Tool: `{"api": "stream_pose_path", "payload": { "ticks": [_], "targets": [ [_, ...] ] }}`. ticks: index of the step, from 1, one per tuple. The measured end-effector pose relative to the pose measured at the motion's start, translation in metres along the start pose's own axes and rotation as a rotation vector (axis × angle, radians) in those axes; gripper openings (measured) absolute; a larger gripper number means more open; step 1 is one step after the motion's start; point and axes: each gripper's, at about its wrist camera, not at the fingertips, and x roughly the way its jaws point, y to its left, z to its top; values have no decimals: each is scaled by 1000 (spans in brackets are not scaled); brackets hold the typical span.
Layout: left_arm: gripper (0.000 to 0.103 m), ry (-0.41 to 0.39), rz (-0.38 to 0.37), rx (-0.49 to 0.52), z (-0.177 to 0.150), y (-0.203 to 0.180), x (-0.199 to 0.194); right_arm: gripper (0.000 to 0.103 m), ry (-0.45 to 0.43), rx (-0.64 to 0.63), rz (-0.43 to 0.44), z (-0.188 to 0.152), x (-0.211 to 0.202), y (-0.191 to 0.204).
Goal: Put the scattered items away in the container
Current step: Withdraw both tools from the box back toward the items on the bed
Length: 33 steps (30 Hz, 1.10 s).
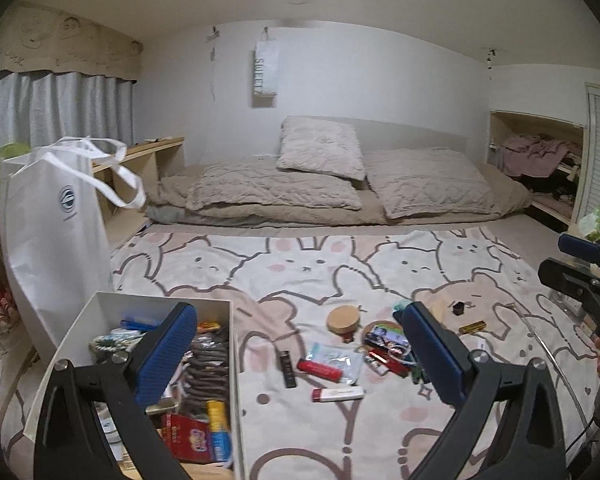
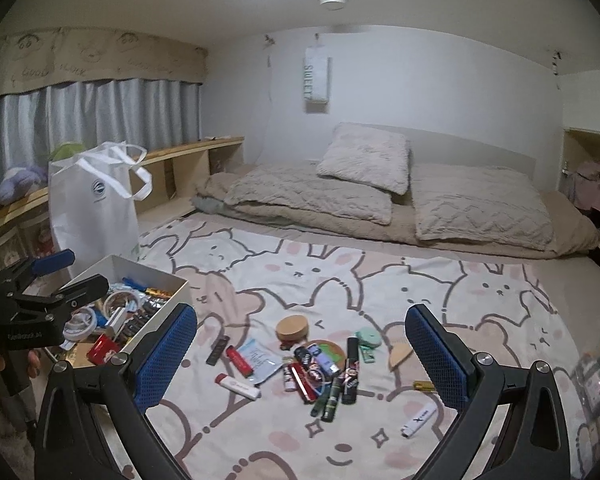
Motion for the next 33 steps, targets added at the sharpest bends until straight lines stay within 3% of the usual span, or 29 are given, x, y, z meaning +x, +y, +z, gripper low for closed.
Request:
{"api": "stream_pose_path", "payload": {
  "ticks": [12,24,33],
  "targets": [
    [103,38,-71,31,-26,-45,36,103,-1,48,-63,-30,3,-43],
    [103,156,-85,52,-77,-66,94,103,95,91,-86,-87,39,-78],
    [103,244,-98,52,-108,-70,131,103,182,83,-65,-120,80,-72]
  ]
}}
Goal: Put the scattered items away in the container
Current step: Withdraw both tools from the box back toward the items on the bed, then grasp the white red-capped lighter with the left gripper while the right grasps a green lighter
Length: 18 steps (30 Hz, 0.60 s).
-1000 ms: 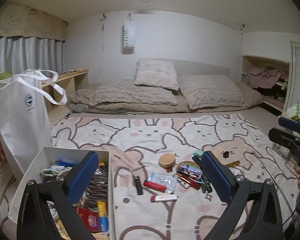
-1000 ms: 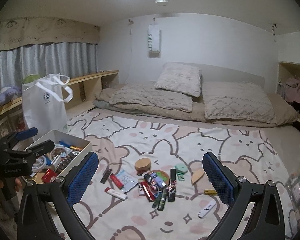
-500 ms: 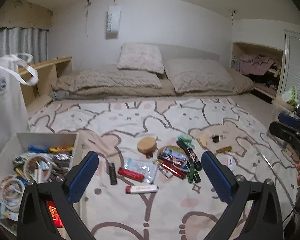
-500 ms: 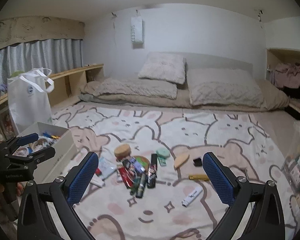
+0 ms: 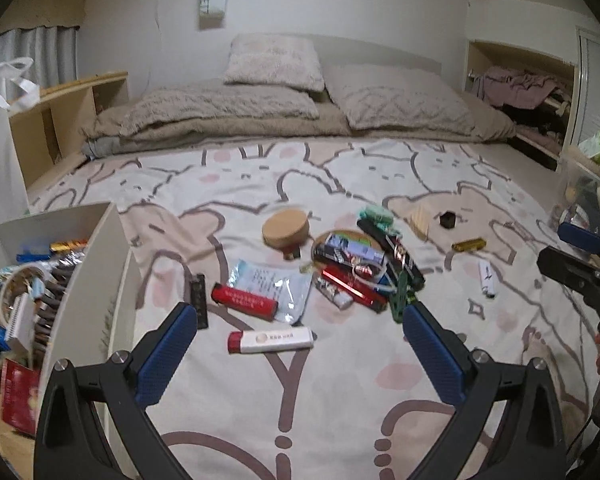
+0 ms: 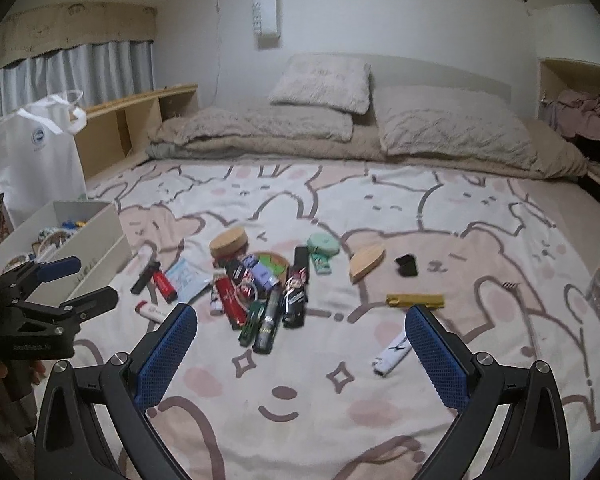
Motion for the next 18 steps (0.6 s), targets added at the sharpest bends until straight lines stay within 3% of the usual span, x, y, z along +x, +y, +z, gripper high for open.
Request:
{"api": "stream_pose_path", "payload": {
  "ticks": [14,18],
  "targets": [
    [103,122,-28,-95,-24,21,62,103,116,-39,-7,-18,71,18],
    [103,160,9,-113,-29,27,77,103,165,-77,-21,-20,93,26]
  ]
}}
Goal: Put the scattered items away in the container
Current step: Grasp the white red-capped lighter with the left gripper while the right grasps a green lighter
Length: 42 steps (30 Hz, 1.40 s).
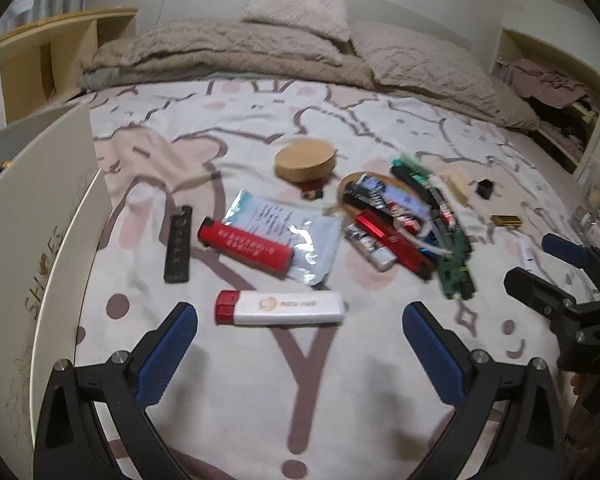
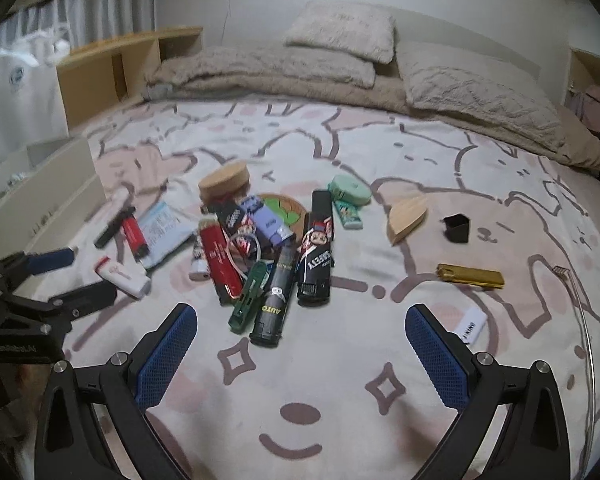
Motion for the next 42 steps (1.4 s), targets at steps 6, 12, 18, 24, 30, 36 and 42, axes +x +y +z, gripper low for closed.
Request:
{"api": "stream_pose_path", "payload": {
  "ticks": [6,12,18,24,30,36,42],
  "targets": [
    [103,30,24,-11,-2,5,15,103,22,17,8,6,19,6],
    [103,55,11,-27,-3,9,27,103,36,15,21,13,32,13],
    [103,73,17,-36,-3,11,36,103,45,19,26,17,42,22],
    [103,81,53,-6,-7,6,44,103,22,186,138,11,48,12],
    [103,81,46,-13,-8,6,47,79,6,203,115,8,49,17],
    [103,69,64,-1,-10,5,49,47,-31,234,97,3,47,15],
    [103,56,76,6,-11,4,51,28,-45,200,74,2,47,23]
  ]
}}
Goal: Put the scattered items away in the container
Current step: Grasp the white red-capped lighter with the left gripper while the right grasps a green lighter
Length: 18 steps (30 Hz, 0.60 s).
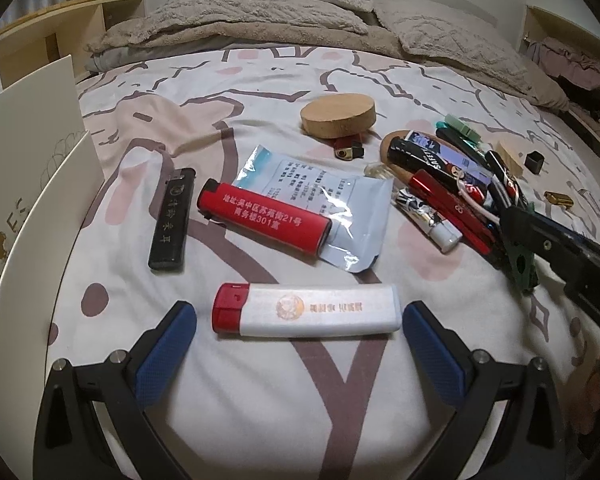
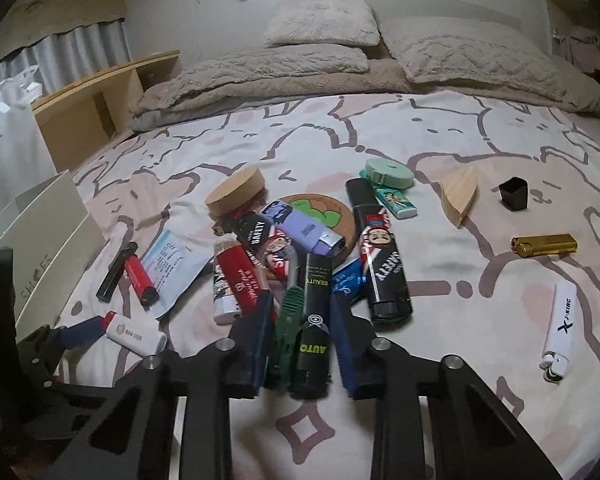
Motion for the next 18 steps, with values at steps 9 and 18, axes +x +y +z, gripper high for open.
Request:
{"api": "stream_pose_path", "payload": {
  "ticks": [9,18],
  "targets": [
    [103,-26,1,-4,-2,0,0,11,-44,-70,-18,-5,-6,14],
    [88,-73,-14,-43,-3,9,-7,10,-22,-16,35,-18,-16,9]
  ]
}}
